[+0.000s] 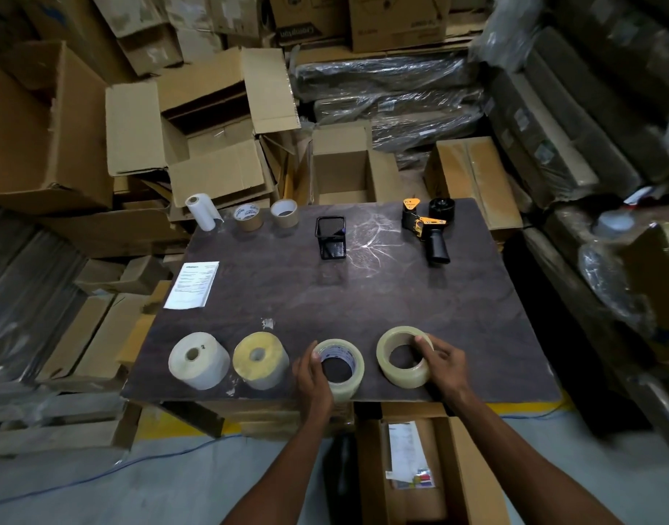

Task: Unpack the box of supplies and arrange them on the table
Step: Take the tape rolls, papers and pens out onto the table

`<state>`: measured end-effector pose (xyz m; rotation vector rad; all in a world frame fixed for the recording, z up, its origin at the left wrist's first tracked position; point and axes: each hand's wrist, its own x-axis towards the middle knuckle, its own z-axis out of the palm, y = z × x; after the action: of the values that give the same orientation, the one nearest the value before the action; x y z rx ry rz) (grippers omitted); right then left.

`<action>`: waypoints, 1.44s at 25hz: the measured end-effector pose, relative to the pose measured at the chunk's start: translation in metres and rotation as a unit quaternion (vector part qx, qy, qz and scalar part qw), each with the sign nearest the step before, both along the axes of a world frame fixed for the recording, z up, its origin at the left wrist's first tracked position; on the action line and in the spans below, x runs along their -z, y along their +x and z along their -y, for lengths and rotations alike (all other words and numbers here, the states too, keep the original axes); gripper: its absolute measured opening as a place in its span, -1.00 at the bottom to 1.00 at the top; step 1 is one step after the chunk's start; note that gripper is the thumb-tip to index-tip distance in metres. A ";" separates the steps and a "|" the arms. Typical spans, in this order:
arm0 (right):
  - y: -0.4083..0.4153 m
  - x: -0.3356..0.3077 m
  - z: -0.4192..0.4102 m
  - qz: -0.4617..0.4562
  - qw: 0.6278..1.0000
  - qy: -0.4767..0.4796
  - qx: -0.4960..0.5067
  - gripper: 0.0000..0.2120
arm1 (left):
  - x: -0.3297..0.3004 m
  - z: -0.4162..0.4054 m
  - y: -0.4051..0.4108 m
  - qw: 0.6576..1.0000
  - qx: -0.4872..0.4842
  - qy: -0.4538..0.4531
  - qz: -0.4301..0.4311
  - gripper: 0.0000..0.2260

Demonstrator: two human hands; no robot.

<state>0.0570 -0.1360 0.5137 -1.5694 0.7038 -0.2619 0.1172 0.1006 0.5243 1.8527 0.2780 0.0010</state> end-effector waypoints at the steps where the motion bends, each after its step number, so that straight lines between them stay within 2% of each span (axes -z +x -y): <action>1: 0.001 0.000 0.001 0.001 1.000 -0.005 -0.008 -0.74 | 0.000 0.002 0.001 1.000 -0.013 0.007 0.000 -0.71; 5: 0.006 -0.003 -0.002 -0.024 0.998 -0.061 -0.020 -0.74 | -0.006 0.005 0.000 0.999 -0.036 0.036 0.016 -0.70; 8: 0.007 -0.003 -0.004 -0.060 0.987 -0.148 -0.007 -0.60 | -0.008 0.008 0.003 0.997 -0.052 0.053 0.018 -0.72; 11: 0.007 -0.001 -0.005 -0.065 0.979 -0.193 -0.018 -0.50 | -0.006 0.009 0.001 0.996 -0.058 0.059 0.017 -0.73; 17: 0.002 -0.009 -0.006 -0.048 0.971 -0.232 -0.038 -0.58 | -0.001 0.011 -0.001 0.996 -0.018 0.090 0.005 -0.69; 20: -0.003 -0.011 -0.008 -0.052 0.969 -0.233 -0.060 -0.66 | 0.004 0.005 -0.002 0.995 0.040 0.084 -0.022 -0.48; 23: -0.007 -0.014 -0.013 -0.037 0.966 -0.243 -0.078 -0.69 | 0.007 -0.005 -0.007 0.988 0.106 0.104 -0.031 -0.03; 25: -0.008 -0.018 -0.018 -0.040 0.965 -0.236 -0.106 -0.56 | 0.009 -0.011 -0.007 0.983 0.126 0.135 -0.018 0.13; 28: -0.010 -0.018 -0.022 -0.111 0.944 -0.241 -0.197 0.07 | 0.007 -0.016 -0.005 0.974 0.157 0.162 -0.028 0.22; 30: -0.010 -0.016 -0.021 -0.138 0.936 -0.244 -0.212 0.32 | 0.007 -0.019 -0.001 0.970 0.167 0.171 -0.035 0.22; 32: -0.010 -0.015 -0.020 -0.142 0.938 -0.239 -0.207 0.36 | 0.005 -0.021 0.002 0.967 0.176 0.181 -0.036 0.18; 36: -0.006 -0.018 -0.028 -0.129 0.933 -0.251 -0.224 0.32 | -0.002 -0.023 0.002 0.969 0.168 0.178 -0.037 0.11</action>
<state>0.0508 -0.1079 0.5316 -2.2336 0.4742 0.1216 0.1194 0.1236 0.5264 2.2410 0.0090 -0.2688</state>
